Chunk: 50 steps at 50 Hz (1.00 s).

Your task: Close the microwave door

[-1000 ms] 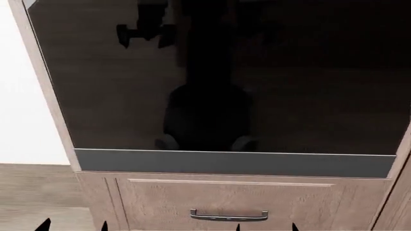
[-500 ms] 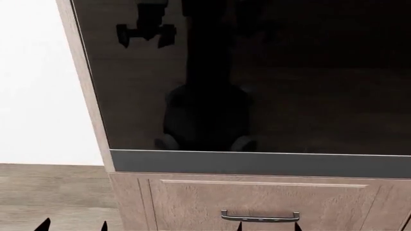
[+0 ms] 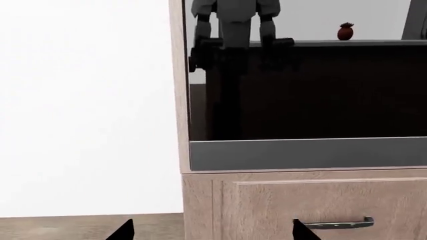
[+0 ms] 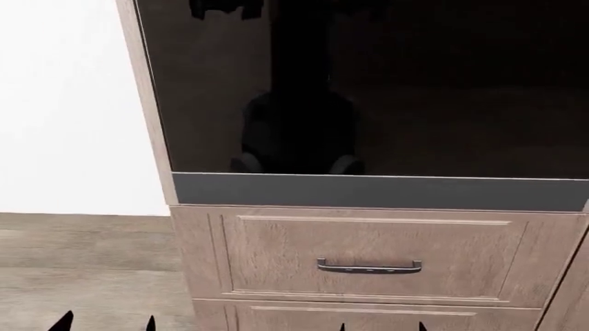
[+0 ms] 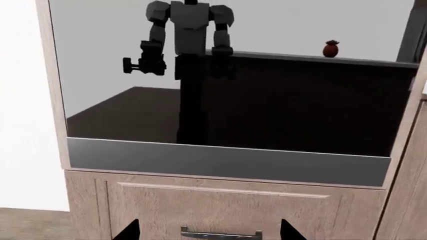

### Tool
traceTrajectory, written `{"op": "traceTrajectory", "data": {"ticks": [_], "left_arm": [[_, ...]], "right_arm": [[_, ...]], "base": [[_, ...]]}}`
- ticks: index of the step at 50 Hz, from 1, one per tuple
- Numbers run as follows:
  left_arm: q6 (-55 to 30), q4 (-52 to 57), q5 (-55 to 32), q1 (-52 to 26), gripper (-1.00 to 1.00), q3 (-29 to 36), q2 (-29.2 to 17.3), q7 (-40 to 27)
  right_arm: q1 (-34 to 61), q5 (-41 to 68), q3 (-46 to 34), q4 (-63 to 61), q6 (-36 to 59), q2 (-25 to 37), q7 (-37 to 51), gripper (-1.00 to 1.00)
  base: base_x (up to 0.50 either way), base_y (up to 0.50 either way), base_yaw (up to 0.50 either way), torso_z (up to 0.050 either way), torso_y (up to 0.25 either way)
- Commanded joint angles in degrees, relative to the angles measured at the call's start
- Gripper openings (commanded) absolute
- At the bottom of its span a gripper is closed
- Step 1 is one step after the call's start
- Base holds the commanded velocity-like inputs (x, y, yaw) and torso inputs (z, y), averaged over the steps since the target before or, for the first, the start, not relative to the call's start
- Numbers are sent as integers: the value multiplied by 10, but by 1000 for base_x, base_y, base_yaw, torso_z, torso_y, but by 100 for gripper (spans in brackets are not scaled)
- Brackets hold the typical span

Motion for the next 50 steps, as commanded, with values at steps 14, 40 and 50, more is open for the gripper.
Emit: {"op": "traceTrajectory", "data": {"ticks": [14, 40, 50], "left_arm": [[54, -55, -7, -6, 100, 6, -6, 1], [36, -27, -12, -2, 100, 17, -14, -14], [58, -50, -15, -4, 100, 19, -15, -12]], "right_arm": [[3, -11, -14, 43, -40, 13, 6, 100], [-12, -3, -24, -164, 159, 14, 38, 100], [5, 16, -32, -97, 126, 24, 5, 100]], "base": [[-30, 321, 0, 0, 0], [-42, 467, 0, 0, 0], [0, 0, 0, 0, 0]]}}
